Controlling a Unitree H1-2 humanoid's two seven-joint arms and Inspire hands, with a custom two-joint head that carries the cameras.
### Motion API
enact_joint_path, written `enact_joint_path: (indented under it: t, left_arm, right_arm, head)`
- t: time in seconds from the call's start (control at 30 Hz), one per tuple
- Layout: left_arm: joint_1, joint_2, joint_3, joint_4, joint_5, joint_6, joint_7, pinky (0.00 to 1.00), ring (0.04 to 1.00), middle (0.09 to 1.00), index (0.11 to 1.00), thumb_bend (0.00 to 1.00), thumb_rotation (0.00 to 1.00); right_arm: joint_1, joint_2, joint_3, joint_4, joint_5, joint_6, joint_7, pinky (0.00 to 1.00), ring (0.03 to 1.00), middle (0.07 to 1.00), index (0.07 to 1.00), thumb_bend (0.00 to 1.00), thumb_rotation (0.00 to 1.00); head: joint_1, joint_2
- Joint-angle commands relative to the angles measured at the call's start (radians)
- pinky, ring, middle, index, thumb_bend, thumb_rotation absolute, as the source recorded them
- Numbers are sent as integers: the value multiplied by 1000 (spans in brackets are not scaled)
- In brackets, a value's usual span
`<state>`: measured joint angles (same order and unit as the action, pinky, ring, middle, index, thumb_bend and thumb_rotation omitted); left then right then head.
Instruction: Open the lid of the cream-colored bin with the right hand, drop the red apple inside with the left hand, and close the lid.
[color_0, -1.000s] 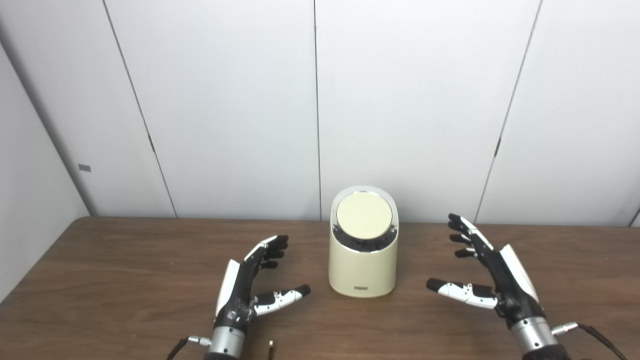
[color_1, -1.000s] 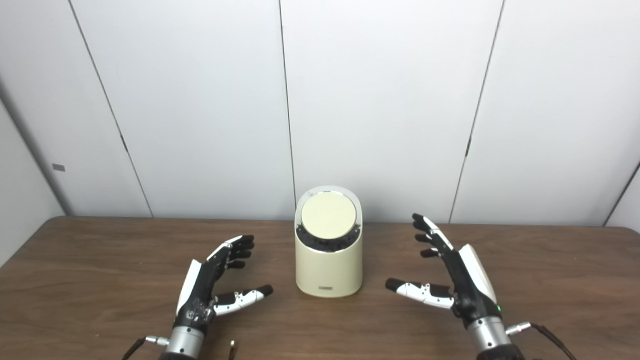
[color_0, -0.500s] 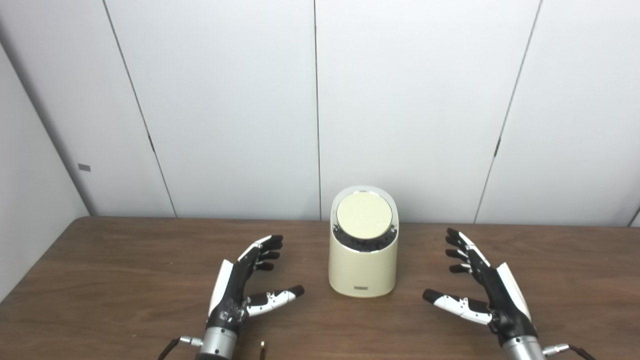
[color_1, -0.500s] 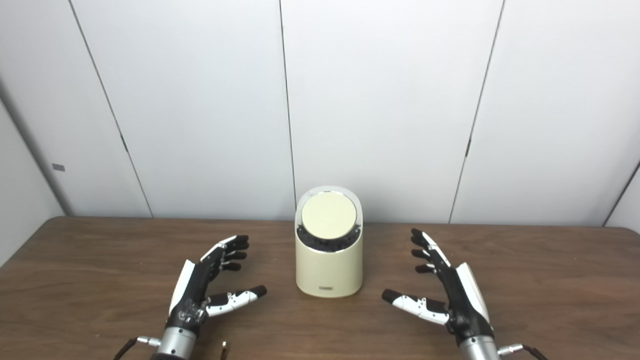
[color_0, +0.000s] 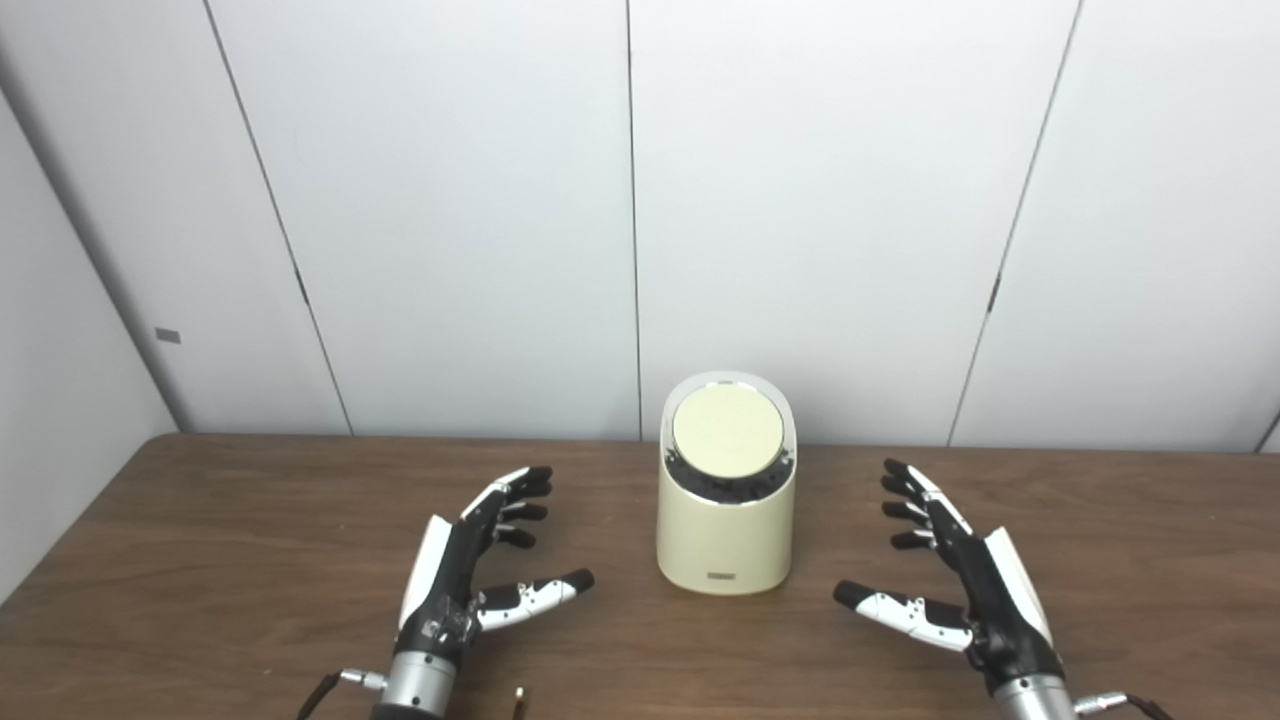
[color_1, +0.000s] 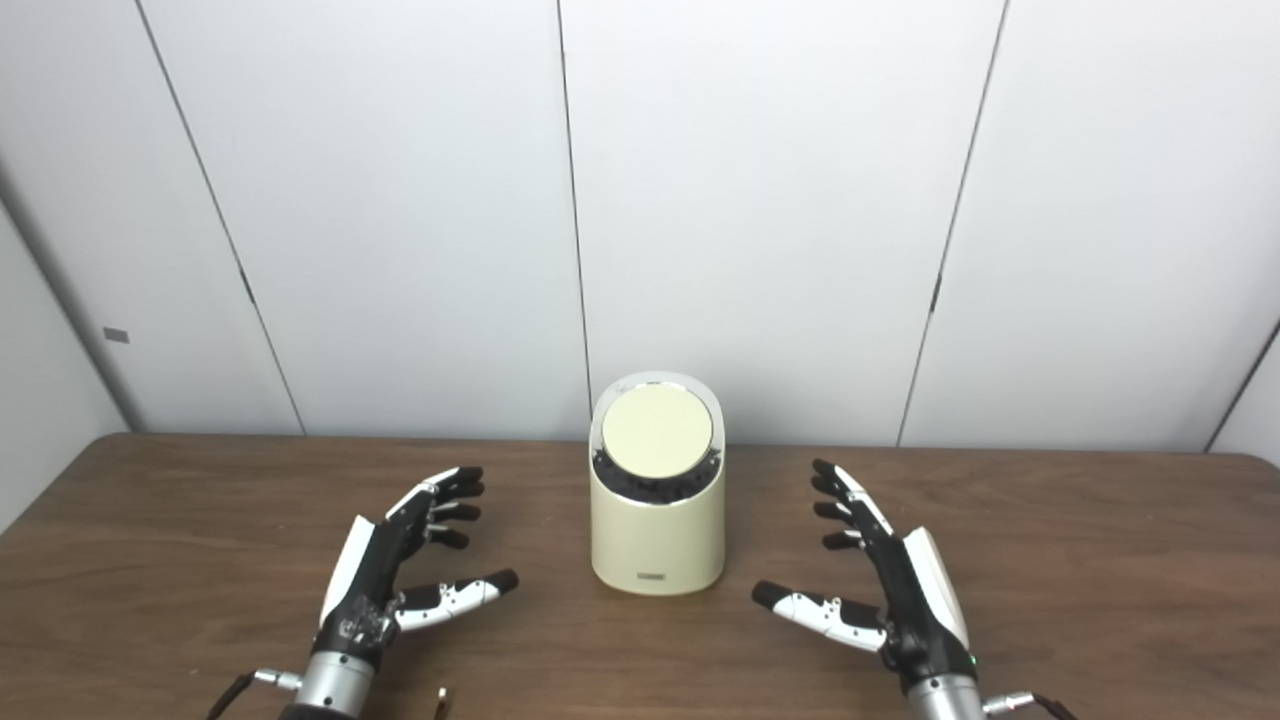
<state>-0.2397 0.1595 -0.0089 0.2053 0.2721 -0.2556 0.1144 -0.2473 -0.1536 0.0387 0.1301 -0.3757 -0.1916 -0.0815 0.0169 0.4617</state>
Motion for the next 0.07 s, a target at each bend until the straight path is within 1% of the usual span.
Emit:
enact_joint_path:
  t: [0.0, 0.03]
  left_arm:
    - [-27, 2, 9, -35, -13, -30, 10, 620, 735, 795, 824, 768, 76]
    - [-25, -1, 10, -40, -19, -29, 8, 619, 735, 794, 825, 770, 77]
  right_arm:
    - [-27, 3, -3, -36, 0, -14, -23, 669, 798, 863, 881, 764, 465]
    - [-27, 3, -3, -34, 1, -16, -23, 672, 800, 865, 881, 767, 462]
  head:
    - [4, 1]
    - [4, 1]
